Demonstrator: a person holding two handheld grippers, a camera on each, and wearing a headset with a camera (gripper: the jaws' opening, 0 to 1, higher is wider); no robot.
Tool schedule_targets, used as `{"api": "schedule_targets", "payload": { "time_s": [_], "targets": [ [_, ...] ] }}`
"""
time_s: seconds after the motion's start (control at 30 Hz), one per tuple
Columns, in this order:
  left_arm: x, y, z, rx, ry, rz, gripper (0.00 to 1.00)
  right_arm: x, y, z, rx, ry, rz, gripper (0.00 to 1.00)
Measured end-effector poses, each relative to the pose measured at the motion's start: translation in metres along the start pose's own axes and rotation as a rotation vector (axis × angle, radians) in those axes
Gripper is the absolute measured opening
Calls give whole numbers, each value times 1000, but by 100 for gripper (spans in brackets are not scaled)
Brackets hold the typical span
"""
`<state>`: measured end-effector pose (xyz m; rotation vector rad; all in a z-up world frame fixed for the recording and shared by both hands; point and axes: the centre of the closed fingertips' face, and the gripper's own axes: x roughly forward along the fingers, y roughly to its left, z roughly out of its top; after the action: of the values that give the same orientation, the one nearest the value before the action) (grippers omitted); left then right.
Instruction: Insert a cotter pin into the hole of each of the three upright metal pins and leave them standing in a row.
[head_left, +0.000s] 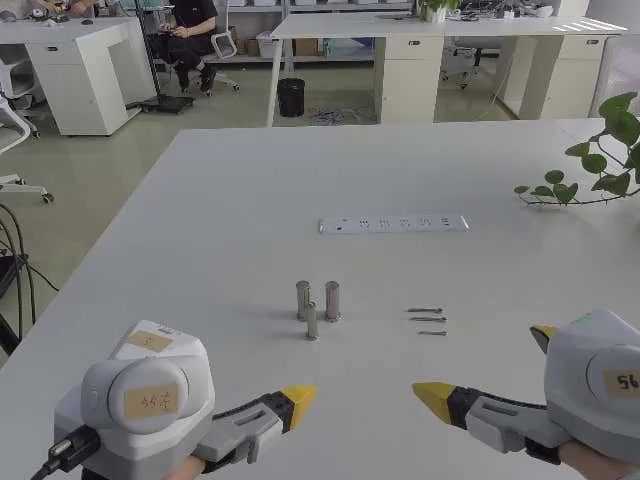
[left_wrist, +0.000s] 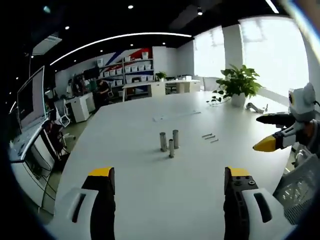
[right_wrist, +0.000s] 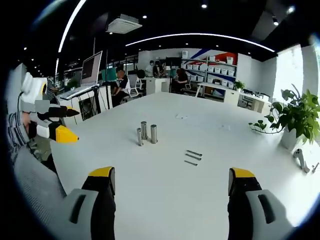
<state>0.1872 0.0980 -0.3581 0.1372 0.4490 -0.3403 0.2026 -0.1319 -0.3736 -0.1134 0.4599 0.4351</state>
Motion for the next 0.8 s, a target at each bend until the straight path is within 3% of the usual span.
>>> {"api": "schedule_targets", "payload": {
  "time_s": [0.4, 0.67, 0.8],
  "targets": [
    [0, -1, 0, -1, -1, -5, 88, -3, -4, 4, 17, -26, -10, 89],
    [0, 0, 0, -11, -5, -2, 88, -2, -4, 5, 1, -21, -3, 89],
    [-1, -2, 3, -33, -26, -6, 87, -2, 0, 3, -6, -4, 10, 89]
  ]
}}
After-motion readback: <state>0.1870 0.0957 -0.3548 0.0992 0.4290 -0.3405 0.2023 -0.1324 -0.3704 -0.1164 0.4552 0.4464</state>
